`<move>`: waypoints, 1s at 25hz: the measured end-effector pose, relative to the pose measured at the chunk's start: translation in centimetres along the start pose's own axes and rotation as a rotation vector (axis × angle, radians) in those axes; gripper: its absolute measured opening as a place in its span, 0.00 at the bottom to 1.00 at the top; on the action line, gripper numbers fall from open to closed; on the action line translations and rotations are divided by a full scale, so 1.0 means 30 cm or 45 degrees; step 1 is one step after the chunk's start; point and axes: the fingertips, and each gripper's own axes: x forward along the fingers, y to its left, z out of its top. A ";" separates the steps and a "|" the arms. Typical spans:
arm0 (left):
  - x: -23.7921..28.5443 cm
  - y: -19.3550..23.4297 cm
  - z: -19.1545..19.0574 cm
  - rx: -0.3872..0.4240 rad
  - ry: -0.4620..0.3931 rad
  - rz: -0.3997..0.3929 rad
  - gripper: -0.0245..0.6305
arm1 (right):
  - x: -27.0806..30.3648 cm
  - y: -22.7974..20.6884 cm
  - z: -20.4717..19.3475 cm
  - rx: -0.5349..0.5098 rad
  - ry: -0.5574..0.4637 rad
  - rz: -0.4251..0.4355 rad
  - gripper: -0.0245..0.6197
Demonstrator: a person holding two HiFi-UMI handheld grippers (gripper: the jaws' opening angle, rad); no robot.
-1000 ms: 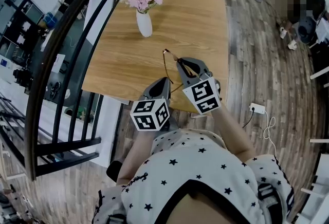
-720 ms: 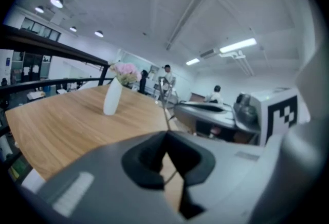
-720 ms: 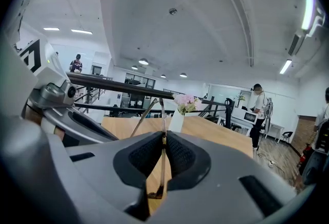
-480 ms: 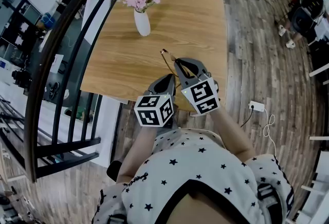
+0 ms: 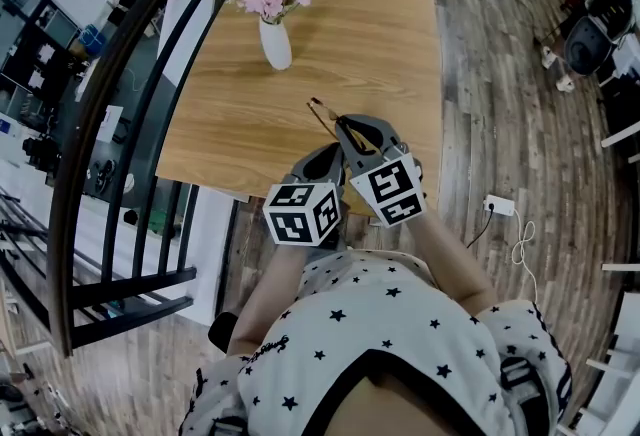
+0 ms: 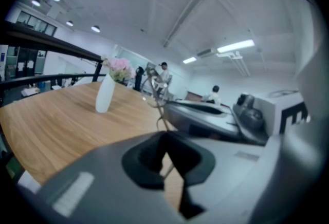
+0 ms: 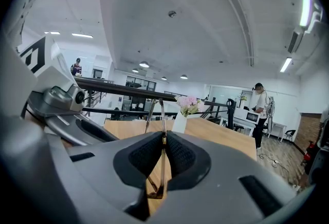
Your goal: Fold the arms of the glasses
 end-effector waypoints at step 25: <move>-0.084 0.090 -0.009 -0.054 -0.057 0.102 0.05 | -0.017 -0.154 -0.015 0.081 -0.026 -0.164 0.09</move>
